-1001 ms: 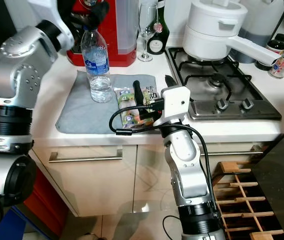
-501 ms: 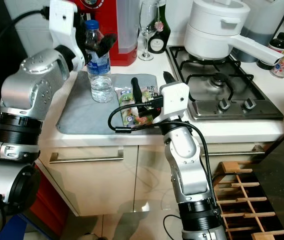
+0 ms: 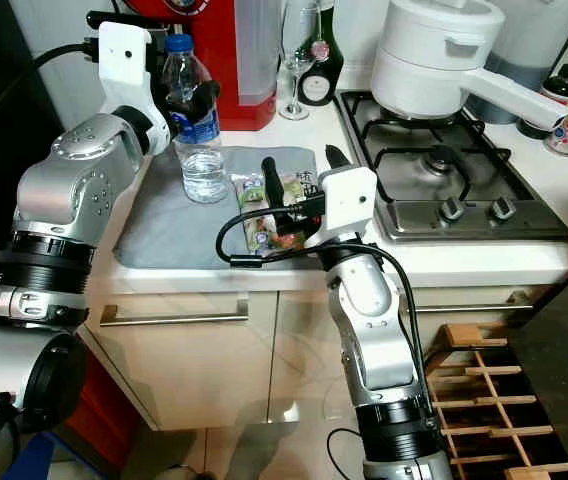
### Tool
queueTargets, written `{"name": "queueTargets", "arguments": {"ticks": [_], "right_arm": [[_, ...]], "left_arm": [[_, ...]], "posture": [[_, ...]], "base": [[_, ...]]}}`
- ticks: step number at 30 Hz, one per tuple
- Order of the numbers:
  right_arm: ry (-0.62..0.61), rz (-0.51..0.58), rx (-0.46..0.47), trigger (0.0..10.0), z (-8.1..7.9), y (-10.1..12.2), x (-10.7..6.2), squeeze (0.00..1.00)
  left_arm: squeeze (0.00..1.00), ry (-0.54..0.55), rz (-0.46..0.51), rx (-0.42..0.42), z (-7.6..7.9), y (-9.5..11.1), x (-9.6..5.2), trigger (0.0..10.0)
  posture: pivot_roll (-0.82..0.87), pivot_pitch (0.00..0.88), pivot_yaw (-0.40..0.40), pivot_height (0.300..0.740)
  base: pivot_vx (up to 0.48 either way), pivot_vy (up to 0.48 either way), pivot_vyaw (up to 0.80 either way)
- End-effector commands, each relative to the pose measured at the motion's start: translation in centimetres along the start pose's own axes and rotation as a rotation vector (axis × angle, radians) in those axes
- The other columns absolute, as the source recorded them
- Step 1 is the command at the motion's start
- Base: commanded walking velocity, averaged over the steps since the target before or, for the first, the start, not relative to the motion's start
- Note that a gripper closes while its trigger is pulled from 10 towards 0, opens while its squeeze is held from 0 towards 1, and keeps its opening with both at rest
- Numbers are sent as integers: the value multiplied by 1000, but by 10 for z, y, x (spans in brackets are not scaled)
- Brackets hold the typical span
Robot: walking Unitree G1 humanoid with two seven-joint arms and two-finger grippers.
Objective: Restocking fridge
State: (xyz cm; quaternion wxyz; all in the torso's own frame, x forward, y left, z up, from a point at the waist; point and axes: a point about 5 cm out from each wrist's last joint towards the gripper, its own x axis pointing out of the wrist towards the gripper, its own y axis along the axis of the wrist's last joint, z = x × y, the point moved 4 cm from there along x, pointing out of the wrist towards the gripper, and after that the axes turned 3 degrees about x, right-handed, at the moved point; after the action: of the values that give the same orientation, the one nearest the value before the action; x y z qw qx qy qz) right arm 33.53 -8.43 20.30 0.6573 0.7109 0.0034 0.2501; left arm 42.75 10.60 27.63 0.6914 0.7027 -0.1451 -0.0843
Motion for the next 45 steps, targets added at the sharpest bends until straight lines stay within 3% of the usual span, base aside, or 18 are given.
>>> {"name": "queueTargets", "arguments": {"ticks": [1, 6, 9, 10, 12, 14, 15, 17, 18, 19, 23, 25, 27, 34, 45], "right_arm": [[4, -9, 8, 10000, 1, 0, 2, 12], [4, -18, 12, 10000, 1, -2, 1, 16], [5, -23, 14, 10000, 0, -4, 1, 16], [6, -27, 16, 10000, 0, -5, 0, 20], [6, -29, 16, 10000, 0, -6, 0, 20], [6, -33, 18, 10000, -1, -7, 0, 16], [6, -33, 18, 10000, -1, -7, 0, 16], [6, -34, 18, 10000, -1, -8, -1, 20], [6, -34, 18, 10000, -1, -8, -1, 20], [0, -31, 13, 10000, 0, -8, 0, 16], [-12, -26, 6, 10000, 2, -7, 1, 16], [-31, -23, 1, 10000, 6, -9, 1, 16], [-32, -23, 1, 10000, 6, -9, 1, 16], [-58, -26, 1, 10000, 10, -11, -1, 20], [-127, -28, -20, 10000, 21, -12, -4, 20]], "left_arm": [[0, -12, 47, -36, 2, 8, -1, 0], [0, -21, 52, -124, 5, 3, -1, 0], [0, -22, 59, -100, 6, 2, -2, 0], [0, -19, 86, -30, 6, 6, -4, 0], [0, -16, 100, 6, 5, 9, -5, 0], [0, 21, 174, 104, -2, 27, -10, 0], [0, 21, 174, 104, -2, 27, -10, 0], [0, 66, 275, 201, -10, 52, -17, 0], [0, 66, 275, 201, -10, 52, -17, 0], [0, 100, 374, 282, -12, 75, -26, 10000], [0, 114, 439, 311, -10, 87, -34, 10000], [0, 141, 439, 243, -9, 72, -39, 10000], [0, 145, 433, 235, -9, 70, -39, 10000], [0, 162, 464, 227, 5, 63, -48, 10000], [0, 199, 470, 251, 5, 60, -51, 10000]], "posture": [[-128, 0, 3, 740], [-126, 0, 1, 740], [-123, 0, 0, 740], [-120, 0, -3, 740], [-120, 0, -3, 740], [-115, 0, -7, 740], [-115, 0, -7, 740], [-110, 0, -8, 740], [-110, 0, -8, 740], [-105, 0, -9, 740], [-101, 0, -10, 740], [-94, 0, -12, 740], [-94, 0, -12, 740], [-85, 0, -18, 740], [-92, 0, -13, 740]], "base": [[0, 0, 0], [0, 0, 0], [0, 0, 0], [0, 0, 0], [0, 0, 0], [0, 0, 0], [0, 0, 0], [0, 0, 0], [0, 0, 0], [0, 0, 0], [0, 0, 0], [0, 0, 0], [0, 0, 0], [0, 0, 0], [0, 0, 0]]}}
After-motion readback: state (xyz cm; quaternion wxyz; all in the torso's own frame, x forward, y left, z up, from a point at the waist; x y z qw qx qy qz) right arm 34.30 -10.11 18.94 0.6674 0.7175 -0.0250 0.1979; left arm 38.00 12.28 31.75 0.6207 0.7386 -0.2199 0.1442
